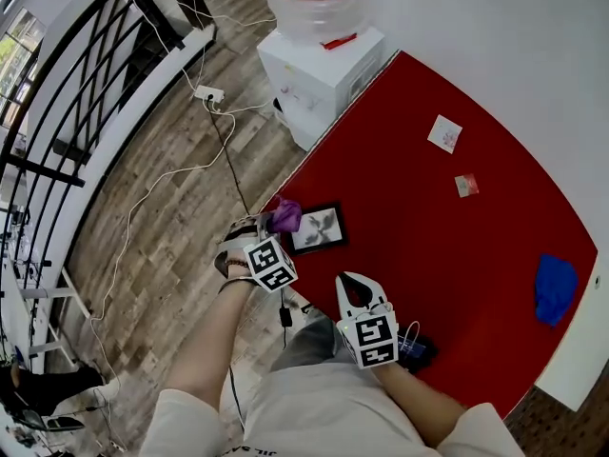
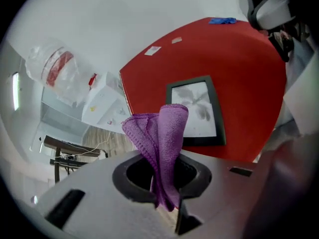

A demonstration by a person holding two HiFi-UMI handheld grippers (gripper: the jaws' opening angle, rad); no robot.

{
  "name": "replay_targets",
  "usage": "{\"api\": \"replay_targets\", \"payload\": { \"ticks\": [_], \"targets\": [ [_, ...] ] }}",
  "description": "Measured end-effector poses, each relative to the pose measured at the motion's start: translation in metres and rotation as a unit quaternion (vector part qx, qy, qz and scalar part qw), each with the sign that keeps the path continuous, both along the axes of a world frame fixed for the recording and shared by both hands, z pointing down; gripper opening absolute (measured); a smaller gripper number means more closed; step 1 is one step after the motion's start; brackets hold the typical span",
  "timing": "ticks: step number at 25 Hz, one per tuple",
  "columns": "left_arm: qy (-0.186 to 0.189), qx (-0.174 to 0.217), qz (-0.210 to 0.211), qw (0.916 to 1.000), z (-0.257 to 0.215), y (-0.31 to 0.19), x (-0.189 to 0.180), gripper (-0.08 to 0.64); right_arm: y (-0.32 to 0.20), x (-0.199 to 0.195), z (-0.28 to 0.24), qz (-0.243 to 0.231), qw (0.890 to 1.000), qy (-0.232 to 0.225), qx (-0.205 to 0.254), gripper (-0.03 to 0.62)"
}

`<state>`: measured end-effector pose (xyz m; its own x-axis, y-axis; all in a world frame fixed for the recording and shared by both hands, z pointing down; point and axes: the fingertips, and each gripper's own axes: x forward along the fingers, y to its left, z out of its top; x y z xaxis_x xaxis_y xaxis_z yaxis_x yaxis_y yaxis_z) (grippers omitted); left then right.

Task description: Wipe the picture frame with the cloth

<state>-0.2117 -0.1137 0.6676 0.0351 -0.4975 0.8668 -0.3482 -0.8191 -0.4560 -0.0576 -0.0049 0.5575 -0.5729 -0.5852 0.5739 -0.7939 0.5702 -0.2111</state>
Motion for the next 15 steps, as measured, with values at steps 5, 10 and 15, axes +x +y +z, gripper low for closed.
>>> {"api": "replay_targets", "payload": {
  "ticks": [5,10,15],
  "targets": [
    [-0.010,-0.008,0.008,0.9999,0.010,0.001,0.000,0.060,0.001,0.005,0.004,0.008,1.000,-0.001,-0.011,0.005],
    [-0.050,-0.028,0.038,0.9976,0.013,0.034,0.004,0.060,0.003,0.001,0.012,0.005,1.000,-0.006,-0.019,0.005],
    [-0.050,-0.061,0.060,0.9951,0.012,0.092,0.021,0.060,0.005,-0.005,0.018,-0.004,1.000,-0.009,-0.022,0.004]
  ]
}}
